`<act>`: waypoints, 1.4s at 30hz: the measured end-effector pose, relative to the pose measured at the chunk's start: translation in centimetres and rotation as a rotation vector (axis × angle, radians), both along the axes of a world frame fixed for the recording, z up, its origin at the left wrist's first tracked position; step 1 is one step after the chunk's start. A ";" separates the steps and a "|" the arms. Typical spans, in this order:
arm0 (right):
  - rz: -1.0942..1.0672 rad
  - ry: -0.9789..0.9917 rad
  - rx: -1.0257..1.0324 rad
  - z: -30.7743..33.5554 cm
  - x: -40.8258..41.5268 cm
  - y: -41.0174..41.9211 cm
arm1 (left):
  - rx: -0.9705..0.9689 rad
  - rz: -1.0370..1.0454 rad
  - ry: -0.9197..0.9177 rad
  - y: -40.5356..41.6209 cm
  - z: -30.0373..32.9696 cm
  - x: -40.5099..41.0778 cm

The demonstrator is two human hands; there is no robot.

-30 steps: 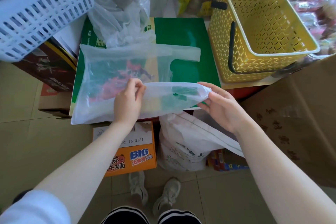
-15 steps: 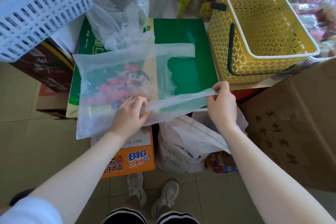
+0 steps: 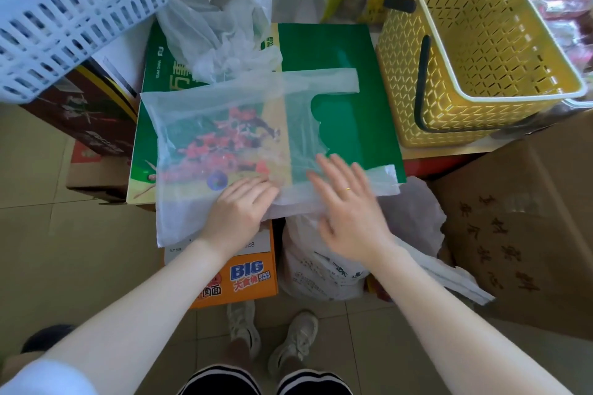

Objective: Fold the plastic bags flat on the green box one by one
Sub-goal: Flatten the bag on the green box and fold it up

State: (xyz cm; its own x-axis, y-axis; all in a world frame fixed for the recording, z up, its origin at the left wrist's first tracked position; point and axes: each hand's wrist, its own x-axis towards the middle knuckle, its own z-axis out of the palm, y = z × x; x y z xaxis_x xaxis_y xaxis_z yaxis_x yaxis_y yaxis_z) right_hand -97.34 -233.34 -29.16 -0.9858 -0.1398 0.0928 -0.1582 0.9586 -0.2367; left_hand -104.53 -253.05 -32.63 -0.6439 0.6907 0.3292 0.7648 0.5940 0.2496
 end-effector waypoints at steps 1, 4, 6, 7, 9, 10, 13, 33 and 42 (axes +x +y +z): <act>0.087 -0.045 0.051 -0.6 -0.4 -1.1 | -0.007 -0.036 0.022 -0.2 0.2 -0.1; 0.156 -0.160 0.146 -2.5 -1.5 -2.4 | -0.067 -0.096 0.021 -1.5 0.1 -0.2; 0.127 -0.231 0.150 -3.3 -1.7 -1.9 | -0.093 -0.126 -0.009 -2.7 -0.3 0.0; 0.106 -0.242 0.165 -3.6 -1.5 -1.3 | -0.101 -0.131 -0.020 -3.4 -0.5 0.2; 0.065 -0.257 0.204 -3.6 -1.2 -0.1 | -0.117 -0.121 -0.025 -5.1 -0.8 0.5; 0.040 -0.263 0.215 -3.5 -1.0 0.4 | -0.125 -0.097 -0.017 -6.1 -0.9 0.6; -0.018 -0.280 0.260 -2.8 -1.0 0.8 | -0.210 0.020 -0.041 -9.8 -1.4 0.8; -0.012 -0.502 0.131 4.5 -3.3 -6.3 | 0.587 0.279 -0.696 -11.8 5.6 -2.3; -0.249 -0.793 -0.513 7.4 -8.7 -3.6 | 0.726 0.181 -1.106 -12.8 5.6 -5.8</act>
